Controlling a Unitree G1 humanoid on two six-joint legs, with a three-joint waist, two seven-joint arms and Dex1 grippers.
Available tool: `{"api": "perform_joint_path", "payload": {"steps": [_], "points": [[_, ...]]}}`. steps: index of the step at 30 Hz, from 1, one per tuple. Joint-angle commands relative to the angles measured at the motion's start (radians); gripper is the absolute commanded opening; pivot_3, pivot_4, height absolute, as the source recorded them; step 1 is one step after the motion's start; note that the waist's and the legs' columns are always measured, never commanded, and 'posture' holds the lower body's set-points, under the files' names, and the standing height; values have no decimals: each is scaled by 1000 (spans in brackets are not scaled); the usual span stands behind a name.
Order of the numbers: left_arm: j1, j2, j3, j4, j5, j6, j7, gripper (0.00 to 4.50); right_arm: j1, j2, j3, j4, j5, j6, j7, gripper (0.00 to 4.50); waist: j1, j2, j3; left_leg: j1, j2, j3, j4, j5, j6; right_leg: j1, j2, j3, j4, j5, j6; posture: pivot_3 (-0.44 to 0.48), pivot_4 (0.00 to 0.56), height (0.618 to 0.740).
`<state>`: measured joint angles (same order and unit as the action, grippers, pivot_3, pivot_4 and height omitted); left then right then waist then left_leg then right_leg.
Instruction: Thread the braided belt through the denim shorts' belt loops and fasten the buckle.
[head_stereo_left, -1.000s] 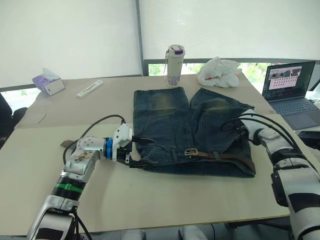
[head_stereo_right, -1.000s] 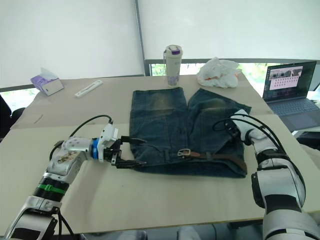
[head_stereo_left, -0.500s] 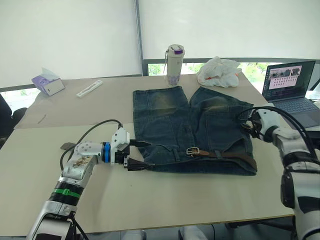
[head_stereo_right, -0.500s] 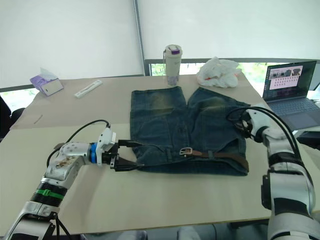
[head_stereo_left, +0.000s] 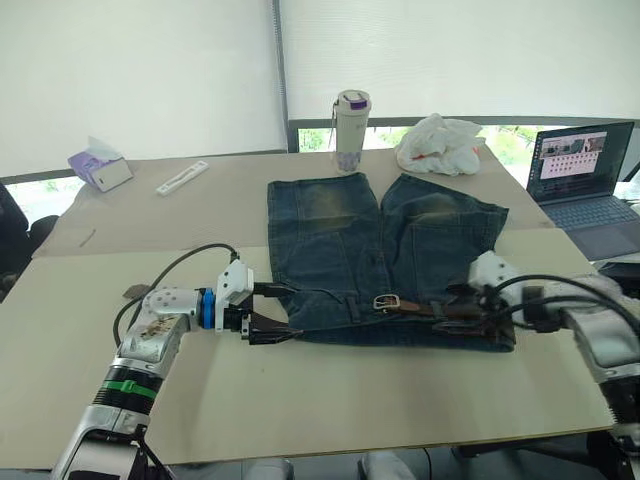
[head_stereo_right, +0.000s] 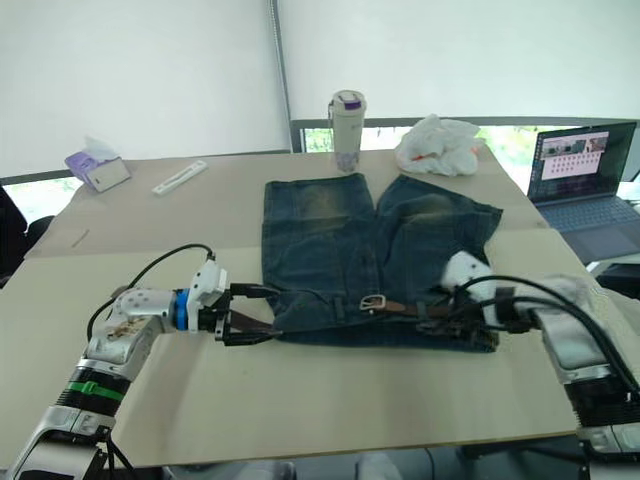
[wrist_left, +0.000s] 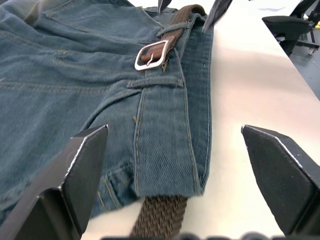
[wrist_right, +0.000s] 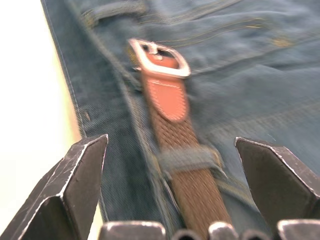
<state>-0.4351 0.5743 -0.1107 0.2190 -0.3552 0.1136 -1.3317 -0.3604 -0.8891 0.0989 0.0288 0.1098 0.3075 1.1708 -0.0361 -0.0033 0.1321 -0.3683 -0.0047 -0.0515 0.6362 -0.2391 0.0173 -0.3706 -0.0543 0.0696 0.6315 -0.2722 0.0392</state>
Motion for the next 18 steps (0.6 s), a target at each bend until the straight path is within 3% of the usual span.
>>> {"api": "perform_joint_path", "payload": {"steps": [1,4,14,18], "points": [[-31,-6,9,12,3,-25,-9,4500,-27,26,9,6,-29,-21,-50,4475,8,0,0,0,0,0,0,0,0,0,0,0,0,0,0,0,150,740],[-35,-7,9,26,8,-35,-10,4500,-48,45,32,47,-68,-61,-79,3723,17,-1,0,-1,-1,0,0,0,0,-1,-1,0,0,0,0,0,150,740],[-34,-17,14,27,13,-37,1,4500,-195,216,97,249,-183,-235,-237,193,-1,-2,1,0,1,0,0,0,0,-1,1,0,0,1,-1,0,150,740],[-38,-20,14,32,17,-42,2,4500,-288,283,110,380,-234,-306,-323,18,-10,-2,1,1,2,0,0,0,0,-1,2,0,1,1,-1,0,150,740]]}}
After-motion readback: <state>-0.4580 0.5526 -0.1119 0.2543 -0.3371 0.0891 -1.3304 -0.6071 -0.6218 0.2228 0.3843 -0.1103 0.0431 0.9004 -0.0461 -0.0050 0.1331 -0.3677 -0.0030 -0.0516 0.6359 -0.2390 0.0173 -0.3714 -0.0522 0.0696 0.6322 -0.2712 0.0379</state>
